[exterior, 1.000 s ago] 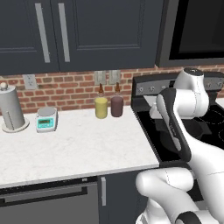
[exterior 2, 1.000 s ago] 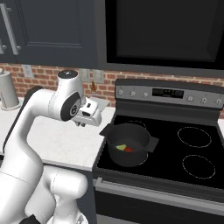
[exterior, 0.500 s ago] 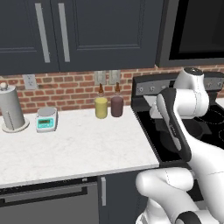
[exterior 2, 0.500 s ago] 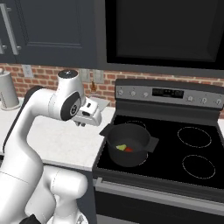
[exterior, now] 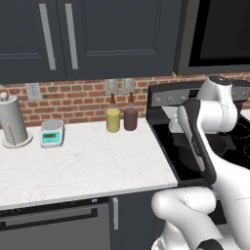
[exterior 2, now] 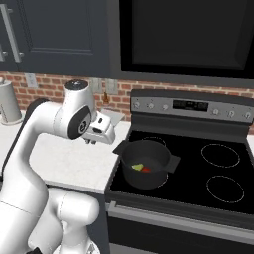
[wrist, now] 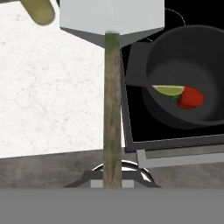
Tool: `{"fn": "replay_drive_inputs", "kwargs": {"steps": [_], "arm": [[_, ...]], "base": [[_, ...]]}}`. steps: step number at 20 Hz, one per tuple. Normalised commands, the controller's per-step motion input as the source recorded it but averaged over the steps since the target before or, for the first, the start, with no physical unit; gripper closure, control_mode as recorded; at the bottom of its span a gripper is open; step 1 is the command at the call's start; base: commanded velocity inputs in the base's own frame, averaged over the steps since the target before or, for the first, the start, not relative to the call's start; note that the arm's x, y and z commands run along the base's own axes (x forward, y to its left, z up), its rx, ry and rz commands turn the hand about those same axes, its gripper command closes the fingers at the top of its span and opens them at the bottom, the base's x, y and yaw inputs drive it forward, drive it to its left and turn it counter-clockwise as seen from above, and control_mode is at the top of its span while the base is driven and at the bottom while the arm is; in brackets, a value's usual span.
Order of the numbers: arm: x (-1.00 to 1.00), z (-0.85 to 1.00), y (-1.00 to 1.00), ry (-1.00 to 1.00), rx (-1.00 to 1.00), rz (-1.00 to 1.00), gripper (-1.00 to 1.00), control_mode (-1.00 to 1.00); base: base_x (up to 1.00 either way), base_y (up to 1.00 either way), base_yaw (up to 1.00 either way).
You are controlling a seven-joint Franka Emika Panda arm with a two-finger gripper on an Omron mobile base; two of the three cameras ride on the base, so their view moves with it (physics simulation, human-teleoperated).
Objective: Put the lemon wedge and bell pepper in the pot. Retrieve the spatula and lightly stir the vegetables in the pot.
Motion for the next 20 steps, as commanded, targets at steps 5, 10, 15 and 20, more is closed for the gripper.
{"fn": "replay_drive_inputs", "kwargs": {"steps": [5,10,15,20], "arm": [[-0.23,0.01,-0.01,-0.1,0.03,0.0,1.0,-1.0],[-0.34,0.0,0.0,-0.08,0.0,0.0,1.0,-1.0],[-0.36,0.02,-0.01,-0.06,0.01,0.01,1.0,-1.0],[-0.32,0.33,-0.29,0.0,0.29,0.01,1.0,-1.0]], "base": [[0.0,0.0,0.0],[0.0,0.0,0.0],[0.0,0.0,0.0],[0.0,0.0,0.0]]}}
